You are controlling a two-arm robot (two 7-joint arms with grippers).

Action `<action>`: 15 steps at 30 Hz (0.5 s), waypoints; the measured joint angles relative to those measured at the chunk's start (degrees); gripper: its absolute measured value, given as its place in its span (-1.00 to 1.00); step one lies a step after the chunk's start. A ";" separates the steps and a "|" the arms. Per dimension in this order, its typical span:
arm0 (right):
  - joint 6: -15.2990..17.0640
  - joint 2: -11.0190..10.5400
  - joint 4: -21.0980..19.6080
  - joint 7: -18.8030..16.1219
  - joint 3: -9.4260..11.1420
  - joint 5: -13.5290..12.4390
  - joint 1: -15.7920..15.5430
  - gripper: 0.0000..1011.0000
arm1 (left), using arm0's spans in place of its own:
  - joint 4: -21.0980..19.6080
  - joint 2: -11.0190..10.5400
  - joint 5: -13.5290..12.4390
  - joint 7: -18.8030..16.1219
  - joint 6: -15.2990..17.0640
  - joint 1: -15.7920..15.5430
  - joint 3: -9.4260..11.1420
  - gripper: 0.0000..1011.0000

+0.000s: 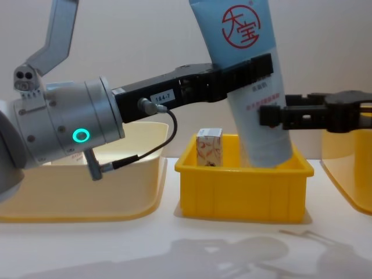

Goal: Bimanual collaborative sorting of washing and personal care products

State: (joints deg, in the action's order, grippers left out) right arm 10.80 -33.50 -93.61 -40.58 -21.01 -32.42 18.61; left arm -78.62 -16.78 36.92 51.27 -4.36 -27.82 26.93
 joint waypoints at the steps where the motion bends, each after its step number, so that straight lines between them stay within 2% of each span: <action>1: -0.09 0.26 0.46 -0.04 -0.41 0.18 0.36 0.98 | 0.00 -0.02 0.00 0.00 0.00 0.00 -0.01 -0.42; 15: -0.71 3.28 6.12 -2.63 -5.24 1.89 6.69 0.98 | 0.00 0.02 0.00 -0.02 0.00 0.00 0.01 -0.42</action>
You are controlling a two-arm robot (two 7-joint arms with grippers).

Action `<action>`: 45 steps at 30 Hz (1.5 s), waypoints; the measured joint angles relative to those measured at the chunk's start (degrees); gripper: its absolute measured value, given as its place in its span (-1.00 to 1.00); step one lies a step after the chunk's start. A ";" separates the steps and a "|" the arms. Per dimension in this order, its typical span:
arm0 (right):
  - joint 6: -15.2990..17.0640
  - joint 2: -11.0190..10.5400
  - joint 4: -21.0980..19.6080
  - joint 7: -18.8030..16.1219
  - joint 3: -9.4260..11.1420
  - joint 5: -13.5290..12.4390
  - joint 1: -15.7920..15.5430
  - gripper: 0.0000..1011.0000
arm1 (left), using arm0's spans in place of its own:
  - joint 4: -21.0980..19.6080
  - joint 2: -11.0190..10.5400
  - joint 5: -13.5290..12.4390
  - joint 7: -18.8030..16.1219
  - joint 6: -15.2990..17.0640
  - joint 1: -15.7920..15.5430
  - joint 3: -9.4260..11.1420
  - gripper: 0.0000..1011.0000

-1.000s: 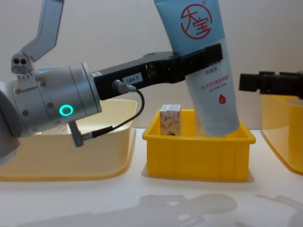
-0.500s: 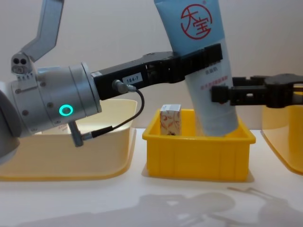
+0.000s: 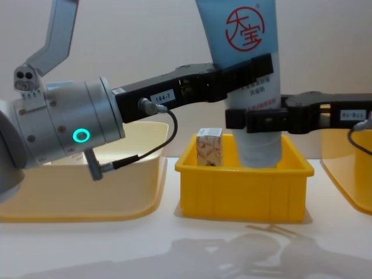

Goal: Bimanual collaborative sorting of washing and personal care products

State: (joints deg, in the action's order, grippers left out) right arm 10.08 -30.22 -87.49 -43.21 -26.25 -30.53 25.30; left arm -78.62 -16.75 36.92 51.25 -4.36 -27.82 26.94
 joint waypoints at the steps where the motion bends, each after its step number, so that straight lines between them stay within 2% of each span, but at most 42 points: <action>1: 0.01 0.11 0.21 -0.17 -0.21 0.03 0.27 0.95 | 0.00 -0.01 0.00 0.01 0.00 0.00 0.00 -0.42; 6: 0.16 0.68 1.39 -1.06 -1.30 0.16 1.63 0.79 | 0.00 -0.05 0.00 0.01 0.00 0.00 -0.01 -0.42; 14: 0.34 1.18 2.43 -1.86 -2.34 0.28 2.81 0.36 | 0.01 -0.04 0.00 -0.01 0.00 0.00 -0.05 -0.42; 27: 0.44 1.60 3.22 -2.43 -3.08 0.42 3.78 0.19 | 0.01 0.00 0.01 0.01 0.00 0.00 -0.07 -0.41; 30: 0.45 1.64 3.30 -2.45 -3.15 0.43 3.85 0.15 | 0.01 0.01 0.01 0.05 0.00 0.00 0.03 -0.22; 31: 0.46 1.66 3.33 -2.46 -3.19 0.43 3.92 0.15 | 0.00 0.01 0.01 0.06 0.00 0.00 0.04 -0.22; 35: 0.47 1.71 3.40 -2.51 -3.26 0.43 4.00 0.09 | 0.00 0.01 -0.01 0.11 0.00 0.00 0.07 0.10; 36: 0.48 1.73 3.41 -2.51 -3.27 0.43 4.02 0.07 | 0.00 0.01 -0.01 0.12 0.00 0.00 0.07 0.10; 42: 0.49 1.78 3.49 -2.62 -3.35 0.42 4.11 0.01 | 0.00 0.00 -0.01 0.13 0.00 0.00 0.07 0.47; 43: 0.49 1.78 3.50 -2.63 -3.36 0.42 4.11 -0.01 | 0.00 0.00 -0.01 0.13 0.00 0.00 0.07 0.59; 45: 0.49 1.79 3.51 -2.64 -3.37 0.42 4.12 -0.03 | 0.00 0.00 0.00 0.13 0.00 0.00 0.07 0.65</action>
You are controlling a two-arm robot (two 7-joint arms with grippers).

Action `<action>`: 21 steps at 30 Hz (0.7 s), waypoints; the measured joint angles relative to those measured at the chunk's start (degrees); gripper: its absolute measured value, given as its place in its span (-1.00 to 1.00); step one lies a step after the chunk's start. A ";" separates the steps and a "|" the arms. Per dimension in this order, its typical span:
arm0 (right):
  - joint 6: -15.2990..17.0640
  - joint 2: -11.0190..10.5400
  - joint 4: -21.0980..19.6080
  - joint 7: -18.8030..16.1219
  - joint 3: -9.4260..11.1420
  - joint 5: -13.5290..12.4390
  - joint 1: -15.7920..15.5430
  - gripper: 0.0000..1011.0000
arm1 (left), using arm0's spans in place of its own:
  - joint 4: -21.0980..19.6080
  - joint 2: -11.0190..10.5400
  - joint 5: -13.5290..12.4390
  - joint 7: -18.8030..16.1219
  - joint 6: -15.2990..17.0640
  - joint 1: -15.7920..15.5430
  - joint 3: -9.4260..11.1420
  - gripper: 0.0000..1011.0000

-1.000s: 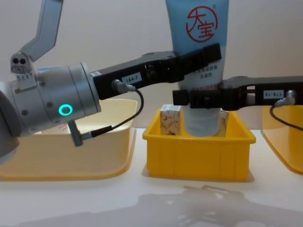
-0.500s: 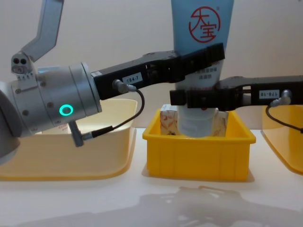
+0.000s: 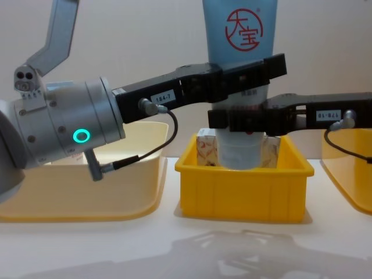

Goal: Bimanual collaborative sorting of washing and personal care products

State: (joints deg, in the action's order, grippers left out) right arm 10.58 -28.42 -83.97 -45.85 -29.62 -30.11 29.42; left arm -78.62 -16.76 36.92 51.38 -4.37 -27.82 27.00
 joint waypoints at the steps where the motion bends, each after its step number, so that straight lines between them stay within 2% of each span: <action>1: 0.00 0.00 0.00 -0.01 -0.01 0.00 0.00 -0.04 | 0.00 -0.01 0.00 0.00 0.00 0.00 0.00 0.73; 4: -0.01 -0.06 0.00 -0.01 -0.02 -0.03 0.00 -0.07 | 0.00 0.00 0.00 0.00 0.00 0.00 -0.01 0.92; 7: -0.04 -0.20 -0.22 0.12 0.06 -0.09 -0.16 -0.10 | 0.00 0.02 0.00 0.00 0.00 0.00 -0.02 0.98; 12: -0.19 -1.20 -1.57 1.03 0.89 -0.61 -1.52 -0.11 | 0.00 0.03 0.01 0.00 0.00 0.00 -0.05 0.98; 21: -0.78 -4.51 -5.91 3.01 3.86 -2.76 -6.24 -0.11 | 0.00 0.00 0.01 -0.04 0.00 0.00 -0.08 0.98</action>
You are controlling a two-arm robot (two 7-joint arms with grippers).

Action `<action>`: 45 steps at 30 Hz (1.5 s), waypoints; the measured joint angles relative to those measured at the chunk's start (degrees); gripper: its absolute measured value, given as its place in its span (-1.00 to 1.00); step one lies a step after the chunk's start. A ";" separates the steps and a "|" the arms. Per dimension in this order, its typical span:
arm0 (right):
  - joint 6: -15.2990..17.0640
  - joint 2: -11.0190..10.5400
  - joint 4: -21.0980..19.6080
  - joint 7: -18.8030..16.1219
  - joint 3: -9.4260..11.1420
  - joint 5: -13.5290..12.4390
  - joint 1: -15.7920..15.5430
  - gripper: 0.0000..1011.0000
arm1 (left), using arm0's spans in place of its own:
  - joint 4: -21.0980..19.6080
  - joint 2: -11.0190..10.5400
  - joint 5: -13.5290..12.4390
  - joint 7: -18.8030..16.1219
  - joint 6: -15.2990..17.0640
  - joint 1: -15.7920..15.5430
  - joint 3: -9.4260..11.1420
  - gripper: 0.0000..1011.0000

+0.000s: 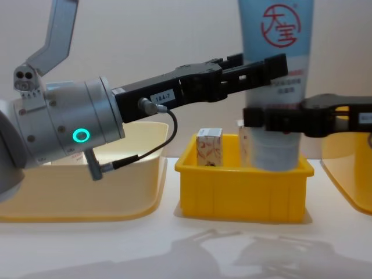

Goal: Bimanual collaborative sorting of washing and personal care products

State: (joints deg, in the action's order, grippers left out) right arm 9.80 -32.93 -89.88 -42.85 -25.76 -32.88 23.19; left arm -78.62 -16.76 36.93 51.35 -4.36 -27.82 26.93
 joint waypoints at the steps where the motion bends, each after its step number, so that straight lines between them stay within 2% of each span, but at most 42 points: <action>1: -0.09 -0.51 -0.68 0.44 0.51 -0.34 -0.84 -0.11 | 0.00 0.00 0.00 0.00 0.00 0.00 0.00 0.98; 7: -0.52 -2.21 -3.03 2.60 2.44 -1.35 -3.81 -0.11 | 0.00 0.00 0.00 -0.03 0.00 0.00 0.00 0.98; 13: -1.43 -3.63 -5.27 6.18 4.77 -1.74 -6.95 -0.11 | 0.00 0.00 0.00 -0.05 0.00 0.00 0.01 0.98; 21: -3.05 -4.22 -6.55 10.56 6.77 -0.97 -9.02 -0.11 | 0.01 0.00 0.00 -0.06 0.00 0.00 0.01 0.98; 32: -7.21 -3.25 -6.33 18.23 9.43 3.31 -9.78 -0.11 | 0.01 0.00 0.00 -0.06 0.00 0.00 0.01 0.98; 45: -11.76 -0.82 -3.60 27.11 12.06 9.89 -8.24 -0.11 | 0.01 0.00 0.00 -0.07 0.00 0.00 0.01 0.98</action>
State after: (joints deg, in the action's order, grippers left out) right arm -1.96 -33.75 -93.48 -15.73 -13.70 -22.99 14.95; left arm -78.62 -16.76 36.92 51.28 -4.36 -27.82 26.93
